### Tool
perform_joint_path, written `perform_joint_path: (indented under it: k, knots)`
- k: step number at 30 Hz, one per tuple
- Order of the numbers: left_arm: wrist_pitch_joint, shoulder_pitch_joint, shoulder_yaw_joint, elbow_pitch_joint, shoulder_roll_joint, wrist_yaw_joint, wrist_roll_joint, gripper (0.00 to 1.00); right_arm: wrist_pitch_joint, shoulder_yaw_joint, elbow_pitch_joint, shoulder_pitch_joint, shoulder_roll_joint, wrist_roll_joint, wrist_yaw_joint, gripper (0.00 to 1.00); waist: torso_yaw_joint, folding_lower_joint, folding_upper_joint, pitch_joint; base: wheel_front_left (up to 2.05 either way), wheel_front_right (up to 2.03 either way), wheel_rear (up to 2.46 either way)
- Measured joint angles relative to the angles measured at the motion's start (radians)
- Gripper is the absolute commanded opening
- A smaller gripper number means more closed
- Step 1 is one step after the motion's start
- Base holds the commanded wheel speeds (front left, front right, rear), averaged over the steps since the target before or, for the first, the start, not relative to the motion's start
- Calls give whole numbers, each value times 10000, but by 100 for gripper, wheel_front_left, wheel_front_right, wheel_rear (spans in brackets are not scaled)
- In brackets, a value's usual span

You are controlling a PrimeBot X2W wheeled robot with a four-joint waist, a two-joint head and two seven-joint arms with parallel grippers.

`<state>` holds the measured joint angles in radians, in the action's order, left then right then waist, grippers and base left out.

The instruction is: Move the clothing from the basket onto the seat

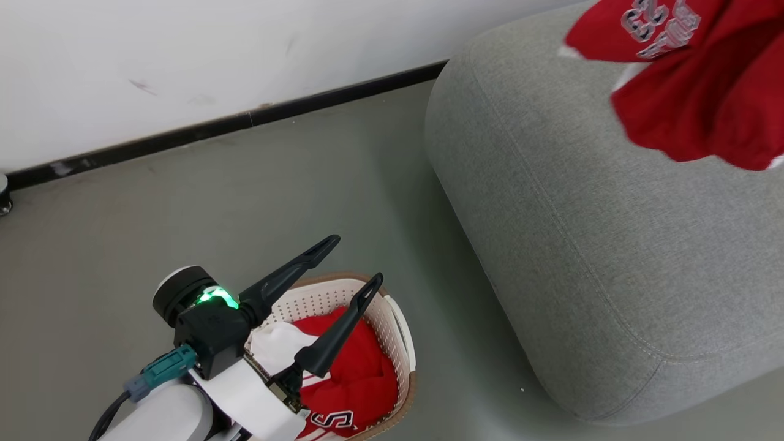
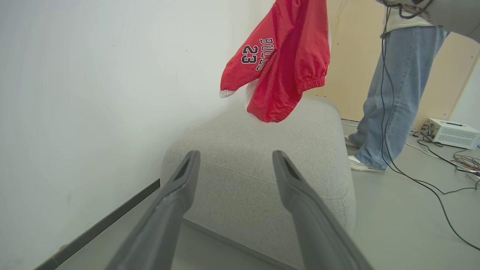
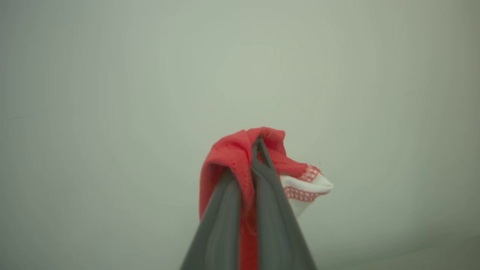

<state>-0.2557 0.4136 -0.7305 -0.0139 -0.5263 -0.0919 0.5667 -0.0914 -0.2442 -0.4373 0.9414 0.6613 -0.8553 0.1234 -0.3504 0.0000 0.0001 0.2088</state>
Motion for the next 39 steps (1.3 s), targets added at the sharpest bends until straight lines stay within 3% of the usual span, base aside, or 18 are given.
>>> perform_joint_path:
  k: [7, 20, 28, 39]
  knots:
    - [4, 64, 138, -424, -92, 140, -82, 100, 284, 738, -1170, 476, 180, -117, 0, 0, 119, 0, 0, 521, 0, 0, 0]
    - [357, 500, 242, -1281, -385, 232, -443, 100, 203, 1636, -2090, 1315, 1292, -10, 0, 0, 487, 0, 0, 1488, 0, 0, 0]
    - [587, 749, 215, -1651, -443, 259, -520, 100, -192, 1753, -2428, 1274, 1218, -21, 0, 0, 640, 0, 0, 1943, 0, 0, 0]
    - [974, 1054, 136, -1975, -504, 259, -683, 100, -794, 1304, -3346, -57, 307, 21, 0, 0, 713, 0, 0, 2522, 0, 0, 0]
